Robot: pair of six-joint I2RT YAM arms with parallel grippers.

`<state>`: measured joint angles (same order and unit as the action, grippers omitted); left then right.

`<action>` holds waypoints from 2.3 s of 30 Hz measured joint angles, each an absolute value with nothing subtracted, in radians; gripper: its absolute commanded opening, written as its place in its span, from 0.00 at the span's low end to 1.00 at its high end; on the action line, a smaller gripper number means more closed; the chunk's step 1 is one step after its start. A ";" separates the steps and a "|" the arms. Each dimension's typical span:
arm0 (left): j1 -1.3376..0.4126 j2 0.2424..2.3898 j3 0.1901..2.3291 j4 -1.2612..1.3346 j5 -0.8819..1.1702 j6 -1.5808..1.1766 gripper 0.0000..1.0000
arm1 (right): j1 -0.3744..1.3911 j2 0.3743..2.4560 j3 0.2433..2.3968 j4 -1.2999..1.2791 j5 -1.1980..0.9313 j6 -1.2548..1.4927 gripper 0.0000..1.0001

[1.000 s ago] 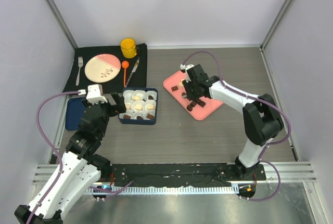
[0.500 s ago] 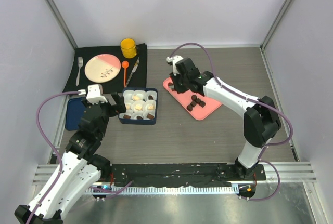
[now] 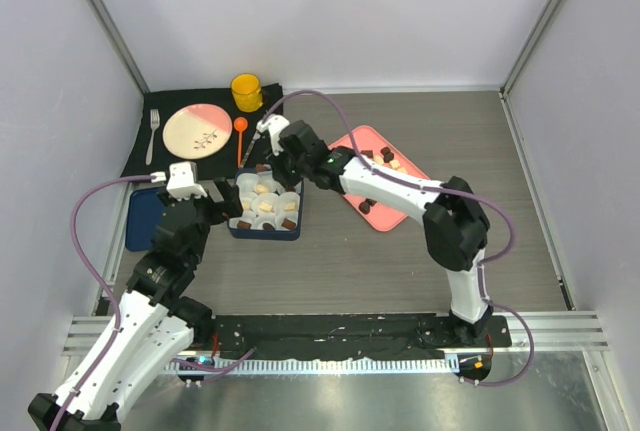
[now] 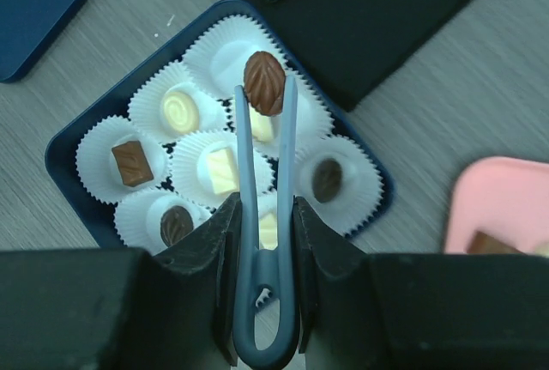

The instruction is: Pack the chocolate

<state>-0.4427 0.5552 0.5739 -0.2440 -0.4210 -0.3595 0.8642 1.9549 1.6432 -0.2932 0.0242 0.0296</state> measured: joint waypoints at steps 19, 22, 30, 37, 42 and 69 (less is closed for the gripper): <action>-0.443 0.553 0.574 -0.244 -0.421 -0.360 1.00 | 0.927 2.186 1.771 -0.186 0.010 0.051 0.14; -0.443 0.553 0.574 -0.244 -0.421 -0.360 1.00 | 0.926 2.189 1.775 -0.186 0.020 0.052 0.18; -0.443 0.553 0.574 -0.244 -0.421 -0.360 1.00 | 0.927 2.195 1.779 -0.186 0.025 0.052 0.28; -0.443 0.553 0.574 -0.244 -0.421 -0.360 1.00 | 0.926 2.204 1.781 -0.188 0.023 0.054 0.36; -0.443 0.553 0.574 -0.244 -0.421 -0.360 1.00 | 0.926 2.204 1.782 -0.188 0.020 0.055 0.39; -0.443 0.542 0.574 -0.244 -0.421 -0.360 1.00 | 0.703 1.687 1.405 -0.179 0.196 0.051 0.19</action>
<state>-0.4427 0.5423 0.5739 -0.2436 -0.4213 -0.3595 0.7033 1.6871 1.4052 -0.1787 0.1959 0.0505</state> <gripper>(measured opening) 0.996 0.287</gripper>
